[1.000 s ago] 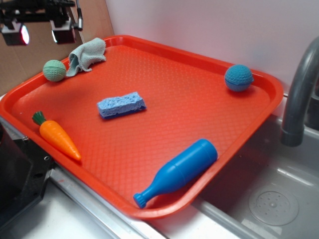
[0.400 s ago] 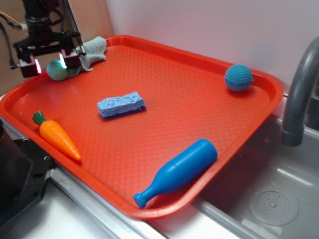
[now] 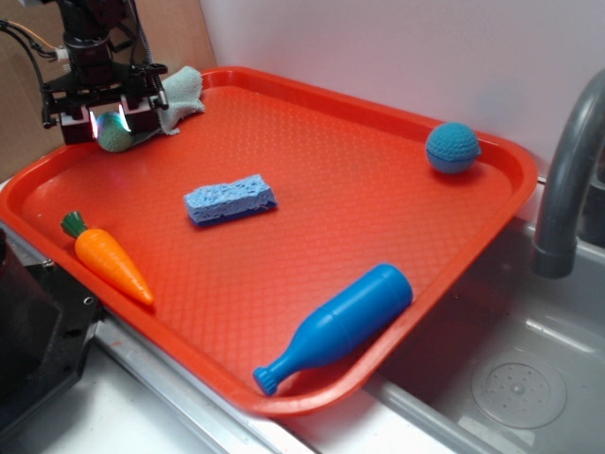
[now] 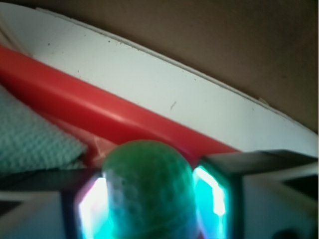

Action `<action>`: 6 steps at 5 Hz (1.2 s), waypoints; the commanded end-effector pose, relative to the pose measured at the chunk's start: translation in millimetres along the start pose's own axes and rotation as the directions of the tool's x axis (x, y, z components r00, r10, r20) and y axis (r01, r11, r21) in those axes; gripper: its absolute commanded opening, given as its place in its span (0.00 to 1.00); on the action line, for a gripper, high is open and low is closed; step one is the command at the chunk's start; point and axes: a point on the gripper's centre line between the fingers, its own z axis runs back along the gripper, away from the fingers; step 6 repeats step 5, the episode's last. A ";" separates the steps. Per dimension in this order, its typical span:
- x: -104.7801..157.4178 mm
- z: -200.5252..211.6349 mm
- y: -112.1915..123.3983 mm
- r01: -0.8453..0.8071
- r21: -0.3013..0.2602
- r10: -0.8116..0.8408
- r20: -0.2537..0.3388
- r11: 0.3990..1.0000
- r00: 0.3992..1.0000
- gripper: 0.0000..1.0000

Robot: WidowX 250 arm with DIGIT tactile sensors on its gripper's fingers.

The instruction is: Grab the green ball.

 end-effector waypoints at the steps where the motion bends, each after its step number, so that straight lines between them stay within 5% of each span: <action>1: -36.3 92.7 3.3 0.344 -0.068 -0.332 0.147 0.937 0.932 0.00; 3: -87.4 143.3 -2.3 0.704 -0.216 -0.701 0.104 0.677 0.706 0.00; 6: -81.5 142.0 4.6 0.700 -0.215 -0.706 0.060 0.681 0.706 0.00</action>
